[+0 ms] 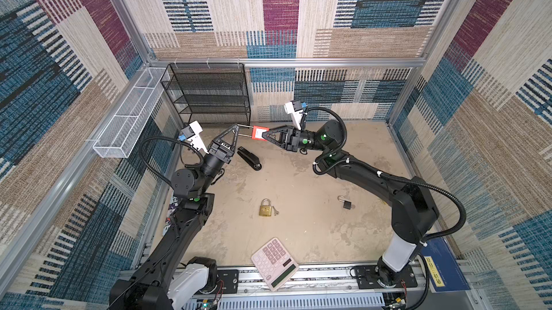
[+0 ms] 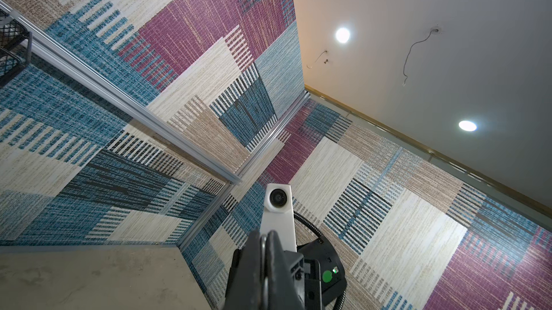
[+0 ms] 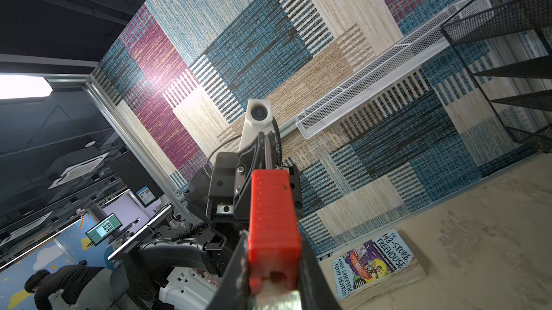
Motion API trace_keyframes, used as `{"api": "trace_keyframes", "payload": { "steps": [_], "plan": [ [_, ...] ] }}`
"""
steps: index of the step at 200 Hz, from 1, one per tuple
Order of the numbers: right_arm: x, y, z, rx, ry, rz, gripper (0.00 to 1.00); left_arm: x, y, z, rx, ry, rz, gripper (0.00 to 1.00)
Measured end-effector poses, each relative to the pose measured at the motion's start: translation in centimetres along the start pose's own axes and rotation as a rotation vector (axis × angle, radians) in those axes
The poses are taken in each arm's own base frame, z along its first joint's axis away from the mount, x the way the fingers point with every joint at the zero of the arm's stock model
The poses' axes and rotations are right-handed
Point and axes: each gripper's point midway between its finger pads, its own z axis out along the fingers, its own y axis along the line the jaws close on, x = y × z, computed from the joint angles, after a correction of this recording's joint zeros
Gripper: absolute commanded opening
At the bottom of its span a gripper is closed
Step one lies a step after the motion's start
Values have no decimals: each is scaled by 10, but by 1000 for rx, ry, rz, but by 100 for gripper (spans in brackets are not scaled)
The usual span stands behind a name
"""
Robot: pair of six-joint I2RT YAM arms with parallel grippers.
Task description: Lock with the key
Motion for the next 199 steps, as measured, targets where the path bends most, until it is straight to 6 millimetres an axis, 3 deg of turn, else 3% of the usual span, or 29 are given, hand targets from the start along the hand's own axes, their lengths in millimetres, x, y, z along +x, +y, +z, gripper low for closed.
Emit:
{"api": "trace_keyframes", "payload": {
  "steps": [161, 179, 199],
  "plan": [
    [-14, 9, 6, -49, -13, -49, 0, -4, -9, 20, 108, 36, 9, 0],
    [-11, 11, 8, -60, -4, -26, 0, 8, -9, 21, 131, 98, -2, 0],
    [-10, 13, 7, -72, 6, -24, 0, 9, -13, 19, 136, 112, 0, 0]
  ]
}}
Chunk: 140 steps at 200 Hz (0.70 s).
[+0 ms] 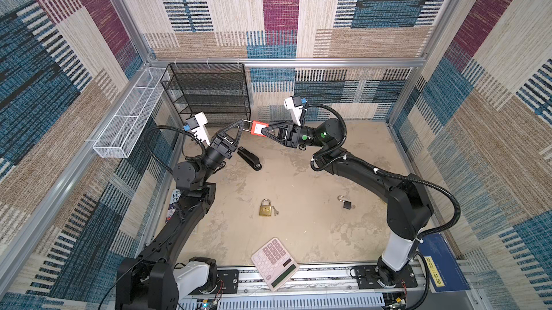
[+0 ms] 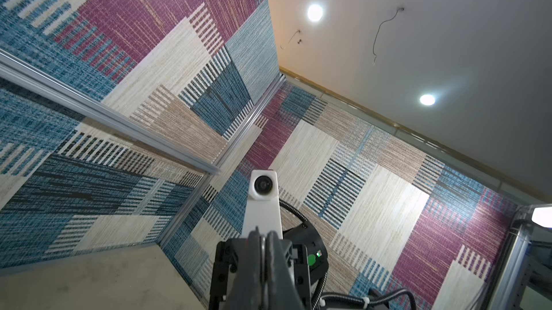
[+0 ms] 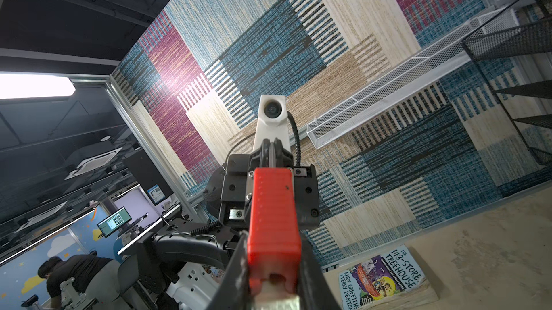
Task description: Lock with the key
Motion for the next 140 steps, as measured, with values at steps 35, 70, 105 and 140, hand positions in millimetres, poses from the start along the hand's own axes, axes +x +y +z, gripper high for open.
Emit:
{"api": "trace_keyframes", "payload": {
  "steps": [35, 70, 105, 140],
  "plan": [
    [-1, 7, 0, 6, 26, -36, 0, 0, -9, -2, -3, 19, 14, 0],
    [2, 1, 1, 0, 29, -15, 0, 3, -1, -3, -17, 18, 7, 7],
    [2, 1, 1, 1, 17, -9, 0, 20, 3, -4, -2, 86, -40, 37],
    [0, 0, -2, 16, 8, -17, 0, 23, -4, -6, 12, 109, -36, 44]
  ]
}}
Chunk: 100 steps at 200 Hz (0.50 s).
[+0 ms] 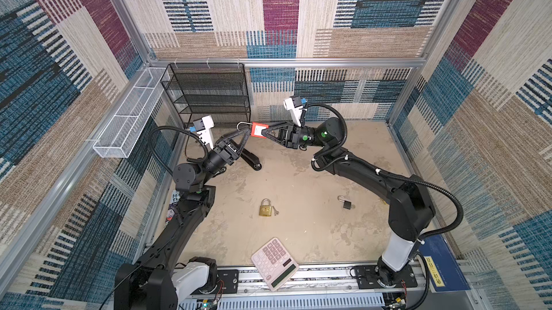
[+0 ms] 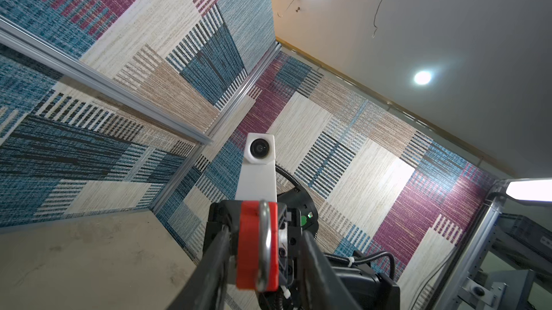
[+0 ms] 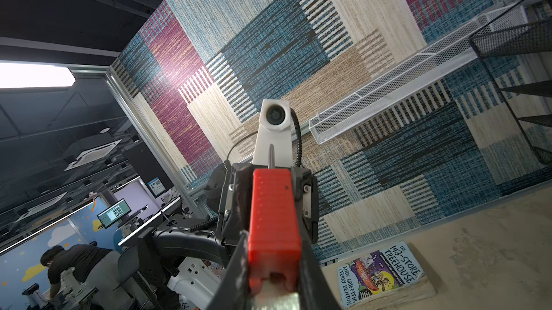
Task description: Lock with the key
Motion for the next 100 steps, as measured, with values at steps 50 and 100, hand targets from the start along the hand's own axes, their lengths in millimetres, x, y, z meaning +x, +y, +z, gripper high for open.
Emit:
{"api": "trace_keyframes", "payload": {
  "steps": [50, 100],
  "plan": [
    [4, 0, 3, 3, 8, 8, 0, 5, 3, -1, -8, 20, -12, 50],
    [9, 2, 10, 1, 23, 8, 0, 8, 7, -1, -14, 24, -21, 34]
  ]
}}
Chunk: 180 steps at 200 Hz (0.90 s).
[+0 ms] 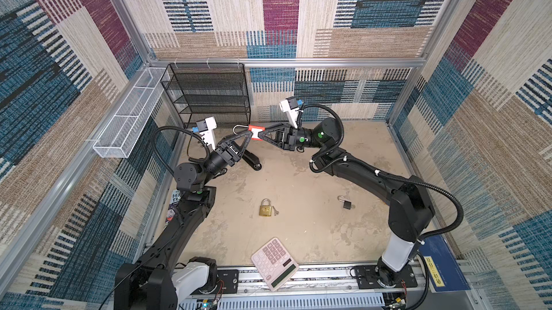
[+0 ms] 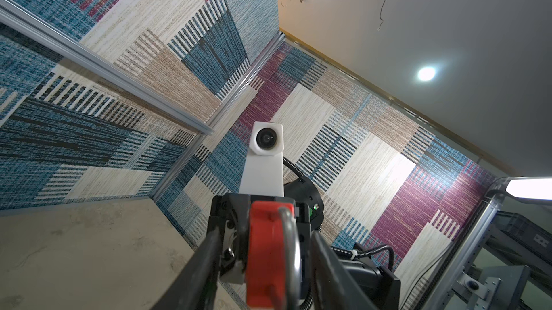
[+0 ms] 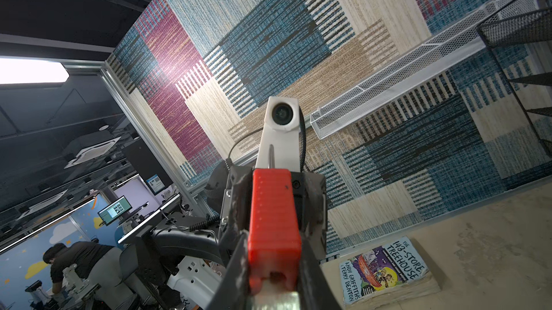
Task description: Lock with the key
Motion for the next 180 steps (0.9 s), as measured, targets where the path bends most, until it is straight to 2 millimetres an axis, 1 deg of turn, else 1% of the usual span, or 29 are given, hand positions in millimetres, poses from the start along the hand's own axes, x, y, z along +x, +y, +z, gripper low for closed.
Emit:
{"api": "trace_keyframes", "payload": {
  "steps": [7, 17, 68, 76, 85, 96, 101, 102, 114, 125, 135, 143, 157, 172, 180],
  "plan": [
    [0, -1, 0, 4, -1, 2, 0, 0, 0, 0, 1, 0, 1, 31],
    [2, -2, 1, 8, 4, 3, 0, 0, 1, 0, 2, 0, 2, 31],
    [8, -5, 4, 22, 15, 17, 1, 1, 5, 2, -4, 3, -5, 32],
    [8, -5, 5, 23, 17, 13, 2, 1, 5, 2, -4, 3, -4, 28],
    [9, -6, 5, 25, 17, 16, 3, 1, 4, 2, -3, 3, -4, 22],
    [9, -7, 5, 29, 19, 25, 4, 0, 4, 1, -3, 3, 0, 9],
    [9, -7, 5, 30, 18, 27, 5, 1, 4, 1, -3, 4, 4, 1],
    [9, -7, 5, 30, 18, 27, 6, 1, 4, 1, -3, 3, 4, 0],
    [8, -8, 5, 35, 14, 24, 16, 0, 4, 1, -5, 1, 3, 0],
    [8, -8, 5, 35, 14, 25, 37, 0, 4, 0, -7, -6, 9, 0],
    [8, -7, 5, 35, 14, 24, 52, 0, 4, -1, -8, -12, 4, 0],
    [7, -5, 5, 32, 13, 17, 61, 0, 5, -1, -10, -15, -1, 0],
    [3, 2, 2, 30, 7, -2, 68, -1, 6, -1, -11, -20, -3, 0],
    [-1, 8, -4, 35, -5, -13, 71, -2, 5, 0, -6, -22, -1, 0],
    [-2, 6, -9, 46, -13, -12, 71, -3, 5, 0, -3, -25, 0, 0]
  ]
}}
